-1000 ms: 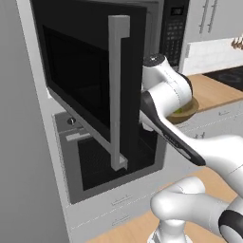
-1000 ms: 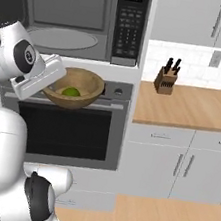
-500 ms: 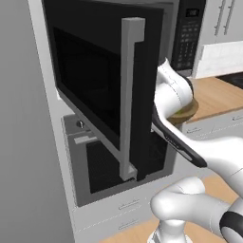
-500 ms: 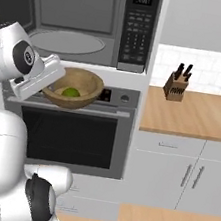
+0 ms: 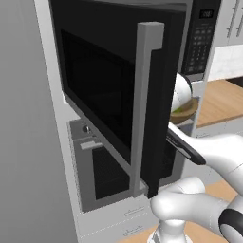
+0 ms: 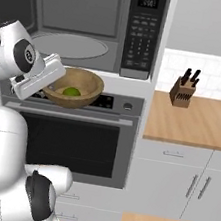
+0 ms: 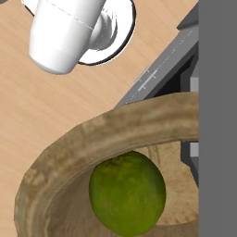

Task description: Pick the lime from the sink and place it in the bowl. Then pick the bowl and place it in the microwave. Then close the microwave door and press the start button.

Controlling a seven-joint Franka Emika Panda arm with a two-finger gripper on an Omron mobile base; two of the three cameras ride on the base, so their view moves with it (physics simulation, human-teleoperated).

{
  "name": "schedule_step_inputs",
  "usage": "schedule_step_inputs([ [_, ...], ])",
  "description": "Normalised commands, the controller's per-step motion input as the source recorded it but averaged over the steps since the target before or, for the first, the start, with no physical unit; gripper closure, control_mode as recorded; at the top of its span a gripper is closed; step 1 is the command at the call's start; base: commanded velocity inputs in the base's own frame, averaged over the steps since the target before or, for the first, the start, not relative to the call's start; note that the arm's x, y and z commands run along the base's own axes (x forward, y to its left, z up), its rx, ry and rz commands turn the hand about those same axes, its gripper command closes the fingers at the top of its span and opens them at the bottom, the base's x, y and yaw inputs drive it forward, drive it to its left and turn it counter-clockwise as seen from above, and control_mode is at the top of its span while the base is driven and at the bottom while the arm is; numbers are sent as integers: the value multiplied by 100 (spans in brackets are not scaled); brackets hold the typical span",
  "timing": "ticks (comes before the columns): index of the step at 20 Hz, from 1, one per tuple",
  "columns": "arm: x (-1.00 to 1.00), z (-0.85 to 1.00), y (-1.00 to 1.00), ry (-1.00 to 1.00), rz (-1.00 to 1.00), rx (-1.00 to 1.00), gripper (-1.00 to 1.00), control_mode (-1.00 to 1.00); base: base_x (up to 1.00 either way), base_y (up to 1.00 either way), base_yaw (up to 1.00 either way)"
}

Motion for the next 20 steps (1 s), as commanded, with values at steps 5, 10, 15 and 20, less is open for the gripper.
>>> schedule_step_inputs([
  [5,0,0,0,0,0,0,100,100,21,-14,11],
  [10,0,0,0,0,0,0,100,100,17,-29,9],
  [15,0,0,0,0,0,0,100,100,40,-25,7],
  [20,0,0,0,0,0,0,100,100,40,-4,8],
])
